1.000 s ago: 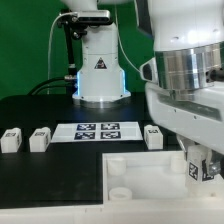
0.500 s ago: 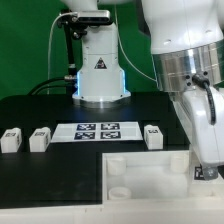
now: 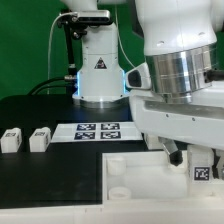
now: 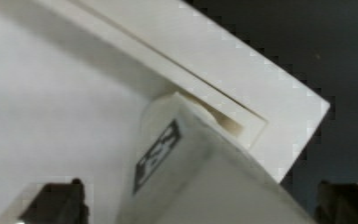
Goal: Assemble one leg
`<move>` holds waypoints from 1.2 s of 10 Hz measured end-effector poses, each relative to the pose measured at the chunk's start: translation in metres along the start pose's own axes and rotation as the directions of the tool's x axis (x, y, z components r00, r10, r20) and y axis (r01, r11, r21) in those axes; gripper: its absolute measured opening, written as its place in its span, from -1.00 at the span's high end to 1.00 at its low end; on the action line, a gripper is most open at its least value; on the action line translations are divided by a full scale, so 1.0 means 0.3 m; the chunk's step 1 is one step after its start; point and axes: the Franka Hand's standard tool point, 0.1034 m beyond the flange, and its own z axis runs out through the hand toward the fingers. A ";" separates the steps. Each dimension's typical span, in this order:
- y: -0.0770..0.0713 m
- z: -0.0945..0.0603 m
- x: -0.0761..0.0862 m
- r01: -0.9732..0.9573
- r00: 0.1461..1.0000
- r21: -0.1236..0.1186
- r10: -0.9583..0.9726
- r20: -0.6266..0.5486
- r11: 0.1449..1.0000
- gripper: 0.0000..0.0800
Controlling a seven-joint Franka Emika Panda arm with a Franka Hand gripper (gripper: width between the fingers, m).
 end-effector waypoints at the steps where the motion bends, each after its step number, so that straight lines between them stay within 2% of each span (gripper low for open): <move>1: 0.001 0.000 0.002 0.125 0.992 -0.001 -0.125 -0.001 0.992 -0.62; 2: 0.001 -0.001 0.001 0.260 0.966 -0.007 -0.260 -0.004 0.966 -0.62; 3: -0.002 -0.004 -0.005 0.416 0.909 -0.030 -0.416 -0.011 0.909 -0.62; 4: -0.012 -0.006 -0.018 0.616 0.786 -0.070 -0.618 -0.016 0.785 -0.62; 5: -0.022 -0.003 -0.034 0.673 0.736 -0.086 -0.676 -0.016 0.735 -0.62; 6: -0.021 -0.002 -0.033 0.616 0.785 -0.075 -0.619 -0.019 0.784 -0.62; 7: -0.020 -0.001 -0.031 0.605 0.794 -0.075 -0.608 -0.020 0.792 -0.32; 8: -0.022 0.001 -0.037 0.528 0.847 -0.068 -0.531 -0.024 0.846 0.02; 9: -0.010 0.004 -0.033 0.462 0.885 -0.071 -0.465 -0.023 0.884 0.02; 10: -0.011 0.005 -0.032 0.343 0.938 -0.065 -0.345 -0.032 0.937 0.26; 11: -0.011 0.005 -0.032 0.234 0.971 -0.057 -0.236 -0.037 0.971 0.26; 12: -0.014 0.004 -0.033 0.031 0.998 -0.048 -0.033 -0.049 0.998 0.26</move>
Offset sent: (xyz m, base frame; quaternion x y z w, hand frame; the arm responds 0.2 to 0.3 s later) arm -0.0115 0.0059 0.0080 -0.0658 0.0278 -0.4401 0.8951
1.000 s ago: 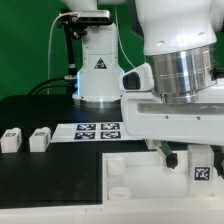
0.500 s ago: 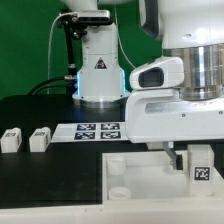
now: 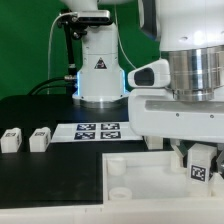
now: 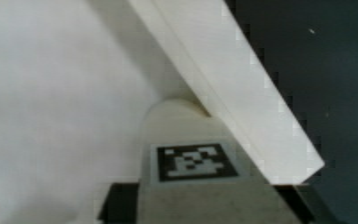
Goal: Assemble one leg
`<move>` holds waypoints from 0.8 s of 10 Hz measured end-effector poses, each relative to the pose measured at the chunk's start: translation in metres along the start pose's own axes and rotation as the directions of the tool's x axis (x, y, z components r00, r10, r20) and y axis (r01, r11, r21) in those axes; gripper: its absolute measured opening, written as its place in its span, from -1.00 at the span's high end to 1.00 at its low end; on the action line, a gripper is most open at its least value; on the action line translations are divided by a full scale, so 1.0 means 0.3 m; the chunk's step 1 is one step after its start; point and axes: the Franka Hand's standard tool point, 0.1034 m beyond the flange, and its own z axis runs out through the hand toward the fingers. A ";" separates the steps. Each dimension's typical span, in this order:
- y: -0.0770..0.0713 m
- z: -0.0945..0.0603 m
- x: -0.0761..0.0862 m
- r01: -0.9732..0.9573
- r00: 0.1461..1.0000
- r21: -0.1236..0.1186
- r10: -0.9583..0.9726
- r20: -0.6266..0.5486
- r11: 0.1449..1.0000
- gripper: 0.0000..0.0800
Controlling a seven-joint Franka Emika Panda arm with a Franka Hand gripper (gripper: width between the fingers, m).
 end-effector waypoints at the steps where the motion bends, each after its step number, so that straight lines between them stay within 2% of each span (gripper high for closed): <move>1: -0.003 0.002 -0.003 -0.242 0.970 0.003 0.242 0.005 0.970 0.26; 2: -0.003 0.003 0.005 -0.436 0.899 0.009 0.436 0.035 0.900 0.26; 3: -0.001 0.005 0.011 -0.514 0.857 0.012 0.513 0.056 0.858 0.26; 4: -0.001 0.007 0.008 -0.641 0.766 0.006 0.639 0.074 0.768 0.26; 5: -0.002 0.009 0.005 -0.694 0.718 0.004 0.692 0.072 0.720 0.26; 7: -0.001 0.010 0.005 -0.692 0.721 0.004 0.690 0.072 0.722 0.26; 8: 0.001 0.010 0.005 -0.623 0.781 0.008 0.621 0.071 0.782 0.02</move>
Offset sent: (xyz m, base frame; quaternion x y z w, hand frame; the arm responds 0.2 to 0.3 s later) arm 0.0116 -0.0069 -0.0056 0.0258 -0.0180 0.3123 0.9495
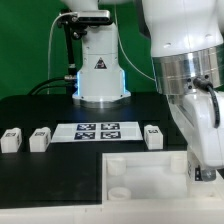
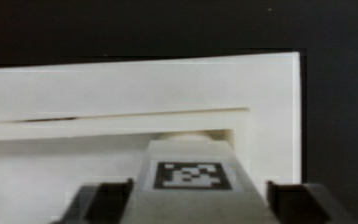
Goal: Assemble one leg
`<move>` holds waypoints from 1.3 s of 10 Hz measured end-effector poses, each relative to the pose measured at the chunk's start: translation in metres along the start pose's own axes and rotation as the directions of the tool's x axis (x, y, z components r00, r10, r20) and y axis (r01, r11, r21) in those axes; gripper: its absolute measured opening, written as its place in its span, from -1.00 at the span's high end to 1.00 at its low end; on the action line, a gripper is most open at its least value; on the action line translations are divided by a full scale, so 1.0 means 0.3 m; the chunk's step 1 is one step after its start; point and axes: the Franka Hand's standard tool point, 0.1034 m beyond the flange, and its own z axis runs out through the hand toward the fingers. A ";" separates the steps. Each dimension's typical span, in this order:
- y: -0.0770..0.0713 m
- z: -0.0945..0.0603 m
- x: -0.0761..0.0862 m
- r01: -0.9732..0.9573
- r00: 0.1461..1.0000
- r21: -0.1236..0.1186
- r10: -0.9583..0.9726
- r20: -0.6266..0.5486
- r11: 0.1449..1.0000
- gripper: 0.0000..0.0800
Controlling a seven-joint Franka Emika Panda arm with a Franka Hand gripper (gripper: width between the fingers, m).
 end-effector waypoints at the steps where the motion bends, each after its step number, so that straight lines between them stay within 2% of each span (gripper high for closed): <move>1: 0.003 0.001 0.002 0.139 0.990 -0.007 -0.139 0.001 0.990 -0.42; 2: 0.008 0.002 0.008 0.345 0.938 -0.020 -0.345 0.003 0.938 -0.56; 3: 0.008 0.001 0.014 0.497 0.868 -0.020 -0.497 0.006 0.867 -0.56; 4: 0.007 0.001 0.015 0.548 0.837 -0.019 -0.548 0.006 0.837 -0.61; 6: 0.007 0.000 0.019 0.721 0.693 -0.017 -0.721 0.010 0.693 -0.62; 7: 0.007 0.000 0.020 0.796 0.605 -0.017 -0.796 0.011 0.605 -0.62; 9: -0.007 -0.013 0.028 0.953 0.296 -0.060 -0.955 -0.011 0.296 -0.62; 10: -0.018 -0.015 0.039 0.971 0.229 -0.061 -0.973 -0.027 0.230 -0.62; 11: -0.017 -0.014 0.036 0.957 0.282 -0.060 -0.959 -0.030 0.284 -0.41; 12: -0.017 -0.014 0.036 0.955 0.289 -0.059 -0.957 -0.030 0.290 -0.05; 13: -0.017 -0.013 0.035 0.923 0.379 -0.055 -0.925 -0.035 0.381 0.27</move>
Offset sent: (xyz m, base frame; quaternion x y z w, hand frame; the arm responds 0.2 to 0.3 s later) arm 0.0000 0.0000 0.0000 0.0000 0.0000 -0.1790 0.9838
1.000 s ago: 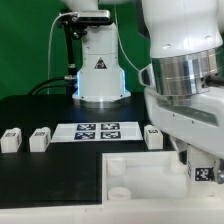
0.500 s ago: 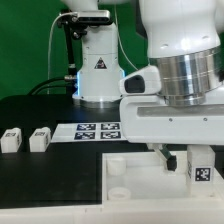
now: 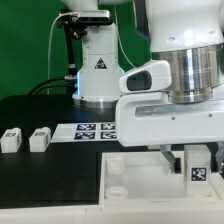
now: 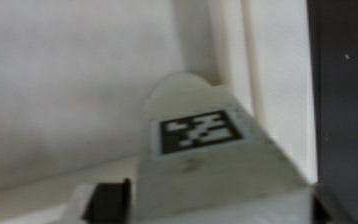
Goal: Assemble one leg
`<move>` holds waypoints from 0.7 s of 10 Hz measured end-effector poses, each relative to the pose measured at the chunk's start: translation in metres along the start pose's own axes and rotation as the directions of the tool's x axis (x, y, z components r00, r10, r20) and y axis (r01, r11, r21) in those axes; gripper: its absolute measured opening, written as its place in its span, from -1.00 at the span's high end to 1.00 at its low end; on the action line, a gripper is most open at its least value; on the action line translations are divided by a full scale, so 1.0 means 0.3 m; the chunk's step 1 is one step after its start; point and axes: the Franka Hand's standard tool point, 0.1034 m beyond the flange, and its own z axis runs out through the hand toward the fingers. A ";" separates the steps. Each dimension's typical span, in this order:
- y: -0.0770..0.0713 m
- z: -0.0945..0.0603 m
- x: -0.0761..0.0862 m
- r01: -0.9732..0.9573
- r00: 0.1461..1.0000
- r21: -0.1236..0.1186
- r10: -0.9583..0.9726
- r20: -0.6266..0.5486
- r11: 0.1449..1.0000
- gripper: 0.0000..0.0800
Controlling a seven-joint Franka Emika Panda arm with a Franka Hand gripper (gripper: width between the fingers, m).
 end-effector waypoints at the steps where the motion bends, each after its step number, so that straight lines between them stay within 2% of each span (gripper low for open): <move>1: 0.002 0.000 0.002 -0.056 0.998 -0.001 0.056 -0.001 0.998 0.27; 3: 0.025 0.000 0.006 -0.222 0.975 -0.014 0.222 -0.006 0.975 0.26; 5: 0.042 -0.001 0.013 -0.430 0.903 -0.027 0.430 -0.017 0.902 0.26; 7: 0.069 -0.005 0.018 -0.519 0.855 -0.045 0.518 -0.030 0.854 0.23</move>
Offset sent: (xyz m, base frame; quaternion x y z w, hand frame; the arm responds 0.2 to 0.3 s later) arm 0.0000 0.0000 0.0000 0.0000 0.0000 0.2667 0.9638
